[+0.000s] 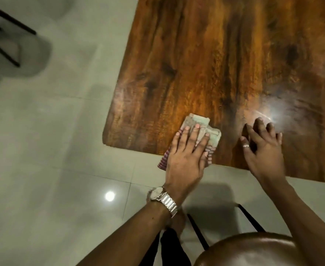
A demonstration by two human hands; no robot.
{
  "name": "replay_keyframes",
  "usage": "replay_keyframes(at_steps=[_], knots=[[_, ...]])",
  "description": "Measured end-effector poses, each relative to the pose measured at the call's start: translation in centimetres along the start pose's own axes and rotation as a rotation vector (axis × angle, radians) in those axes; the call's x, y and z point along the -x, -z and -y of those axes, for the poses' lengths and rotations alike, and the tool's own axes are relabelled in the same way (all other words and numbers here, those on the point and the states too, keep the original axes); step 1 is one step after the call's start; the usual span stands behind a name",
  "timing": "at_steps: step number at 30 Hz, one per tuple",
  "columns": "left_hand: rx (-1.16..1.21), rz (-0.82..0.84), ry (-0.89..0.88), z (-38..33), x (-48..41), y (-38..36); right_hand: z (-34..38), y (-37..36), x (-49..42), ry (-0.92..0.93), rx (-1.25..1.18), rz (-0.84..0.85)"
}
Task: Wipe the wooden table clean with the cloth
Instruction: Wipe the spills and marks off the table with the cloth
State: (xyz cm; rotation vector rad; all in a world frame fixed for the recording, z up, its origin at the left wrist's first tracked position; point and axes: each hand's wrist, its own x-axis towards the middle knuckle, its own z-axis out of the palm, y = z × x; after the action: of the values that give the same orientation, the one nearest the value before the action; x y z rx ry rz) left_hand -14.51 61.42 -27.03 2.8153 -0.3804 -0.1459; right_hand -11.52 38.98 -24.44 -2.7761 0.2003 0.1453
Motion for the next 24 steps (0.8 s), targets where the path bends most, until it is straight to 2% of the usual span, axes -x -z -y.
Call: replay_keyframes(at_steps=[4, 10, 16, 24], knots=[[-0.083, -0.064, 0.177, 8.2, 1.9, 2.6, 5.2, -1.6, -1.1, 0.093, 0.044, 0.073], [-0.117, -0.137, 0.352, 15.4, 2.6, 4.7, 9.1, -2.5, -1.7, 0.103, 0.074, 0.084], [-0.08, -0.146, 0.482, 16.0, 1.0, 4.9, 8.6, -2.0, -2.0, 0.108, 0.052, 0.119], [-0.088, -0.115, 0.467, 16.2, -3.3, 6.3, 8.4, -2.0, -2.0, 0.113, 0.064, 0.12]])
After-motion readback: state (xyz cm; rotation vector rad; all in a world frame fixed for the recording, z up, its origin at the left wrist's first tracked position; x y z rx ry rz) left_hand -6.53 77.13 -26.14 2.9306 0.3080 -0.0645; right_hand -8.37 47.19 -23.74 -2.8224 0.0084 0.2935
